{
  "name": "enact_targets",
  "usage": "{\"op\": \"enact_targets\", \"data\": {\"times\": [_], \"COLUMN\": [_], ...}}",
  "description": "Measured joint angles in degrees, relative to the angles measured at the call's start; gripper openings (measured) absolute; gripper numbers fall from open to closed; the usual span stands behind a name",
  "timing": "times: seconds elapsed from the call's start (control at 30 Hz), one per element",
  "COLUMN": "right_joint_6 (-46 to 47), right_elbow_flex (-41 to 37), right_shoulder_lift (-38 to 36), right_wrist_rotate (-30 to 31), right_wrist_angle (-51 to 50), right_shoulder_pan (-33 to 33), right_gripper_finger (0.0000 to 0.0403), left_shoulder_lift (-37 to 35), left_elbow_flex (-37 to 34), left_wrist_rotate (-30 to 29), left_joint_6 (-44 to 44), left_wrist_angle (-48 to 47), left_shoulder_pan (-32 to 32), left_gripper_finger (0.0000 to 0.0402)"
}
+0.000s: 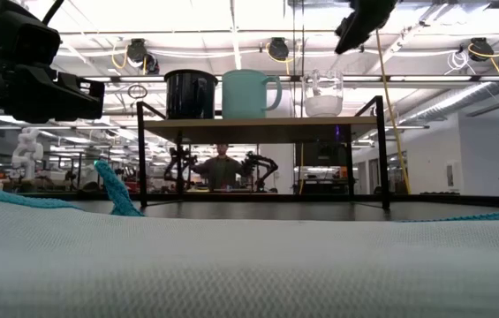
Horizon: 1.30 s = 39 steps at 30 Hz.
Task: Stack small to large cups/mugs on shelf
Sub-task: Return to Home Position
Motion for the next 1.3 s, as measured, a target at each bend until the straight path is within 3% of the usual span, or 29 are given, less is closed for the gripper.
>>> {"op": "enact_targets", "data": {"times": [0.33,0.8,1.3], "right_joint_6": [-0.1,4.6,14.7], "right_elbow_flex": [-1.3,-18.3,-40.5], "right_shoulder_lift": [-10.1,-27.3,-47.9], "right_wrist_rotate": [-2.9,-4.2,-4.1], "right_wrist_angle": [-2.8,8.1,21.4], "right_shoulder_pan": [0.1,4.1,7.7], "right_gripper_finger": [0.0007,0.0001,0.0000], "left_shoulder_lift": [0.0,0.0,0.0], "left_elbow_flex": [0.0,0.0,0.0], "left_wrist_rotate": [0.0,-0.5,-0.1], "left_joint_6": [0.1,-3.8,0.9], "left_wrist_angle": [0.3,1.8,2.3], "left_shoulder_pan": [0.0,0.0,0.0], "left_gripper_finger": [0.0035,0.0035,0.0010]}}
